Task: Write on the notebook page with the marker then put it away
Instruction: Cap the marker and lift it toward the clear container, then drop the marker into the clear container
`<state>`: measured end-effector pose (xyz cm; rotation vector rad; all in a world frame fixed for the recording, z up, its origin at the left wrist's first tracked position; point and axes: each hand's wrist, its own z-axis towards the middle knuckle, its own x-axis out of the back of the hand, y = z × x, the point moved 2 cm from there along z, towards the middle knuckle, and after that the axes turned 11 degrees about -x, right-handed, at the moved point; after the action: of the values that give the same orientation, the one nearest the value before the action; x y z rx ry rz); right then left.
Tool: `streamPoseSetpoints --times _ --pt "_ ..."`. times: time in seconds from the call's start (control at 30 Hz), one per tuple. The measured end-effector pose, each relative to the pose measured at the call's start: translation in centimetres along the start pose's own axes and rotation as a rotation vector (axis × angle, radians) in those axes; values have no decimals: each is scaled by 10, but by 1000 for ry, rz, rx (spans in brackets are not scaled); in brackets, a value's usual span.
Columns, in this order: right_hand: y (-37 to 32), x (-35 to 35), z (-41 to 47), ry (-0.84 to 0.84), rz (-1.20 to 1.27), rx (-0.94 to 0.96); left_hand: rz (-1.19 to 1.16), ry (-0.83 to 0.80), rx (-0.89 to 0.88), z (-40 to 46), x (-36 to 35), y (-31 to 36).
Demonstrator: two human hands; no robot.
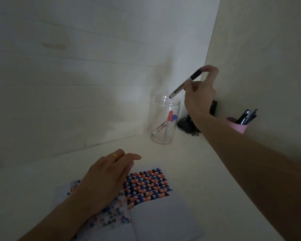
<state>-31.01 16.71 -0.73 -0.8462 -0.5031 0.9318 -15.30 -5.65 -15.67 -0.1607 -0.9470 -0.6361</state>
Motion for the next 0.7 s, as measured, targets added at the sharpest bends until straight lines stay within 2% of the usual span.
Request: streamPoseSetpoints --times 0.17,0.33,0.53,0.7 --pt "22 -27 6 -113 -294 108 21 -16 -5 0 -2 -2" --pt "37 -42 1 -184 -478 135 31 -18 -15 -1 -3 -3" --pt "38 -46 1 -210 -589 111 26 -21 -19 -1 -3 -2" --pt "32 -37 -3 -240 -567 107 27 -23 -23 0 -3 -2"
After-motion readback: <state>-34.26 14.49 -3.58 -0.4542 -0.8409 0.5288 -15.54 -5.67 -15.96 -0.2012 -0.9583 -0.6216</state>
